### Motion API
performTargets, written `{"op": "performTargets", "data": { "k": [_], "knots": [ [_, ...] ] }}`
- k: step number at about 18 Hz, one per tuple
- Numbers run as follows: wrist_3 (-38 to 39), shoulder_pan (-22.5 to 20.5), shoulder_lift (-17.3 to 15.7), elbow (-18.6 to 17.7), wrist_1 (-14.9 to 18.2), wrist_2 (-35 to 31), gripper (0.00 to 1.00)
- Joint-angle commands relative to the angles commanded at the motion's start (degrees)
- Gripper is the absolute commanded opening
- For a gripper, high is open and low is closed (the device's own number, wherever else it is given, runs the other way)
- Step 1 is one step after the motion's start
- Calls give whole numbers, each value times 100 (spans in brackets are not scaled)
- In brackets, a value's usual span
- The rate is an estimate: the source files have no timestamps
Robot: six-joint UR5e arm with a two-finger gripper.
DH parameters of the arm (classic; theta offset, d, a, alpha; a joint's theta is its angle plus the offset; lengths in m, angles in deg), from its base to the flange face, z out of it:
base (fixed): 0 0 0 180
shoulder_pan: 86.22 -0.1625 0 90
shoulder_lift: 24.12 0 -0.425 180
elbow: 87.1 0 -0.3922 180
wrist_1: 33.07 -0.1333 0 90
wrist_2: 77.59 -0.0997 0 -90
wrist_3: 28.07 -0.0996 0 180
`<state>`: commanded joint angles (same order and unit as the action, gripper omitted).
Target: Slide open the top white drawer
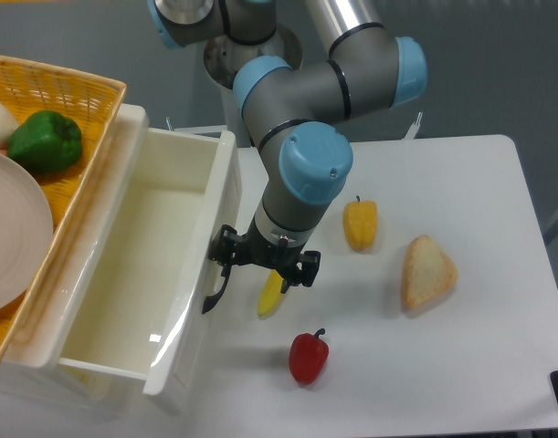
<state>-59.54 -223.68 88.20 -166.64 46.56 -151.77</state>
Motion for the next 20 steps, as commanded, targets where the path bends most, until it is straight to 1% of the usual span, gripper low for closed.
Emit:
{"op": "performTargets", "data": {
  "k": [5,9,15,20],
  "knots": [
    [9,-88,0,0,9,35,100],
    [88,-184,35,-17,9,447,100],
    [264,-316,70,-61,0,896,100],
    [299,-369,114,-79,0,888,100]
  ]
}}
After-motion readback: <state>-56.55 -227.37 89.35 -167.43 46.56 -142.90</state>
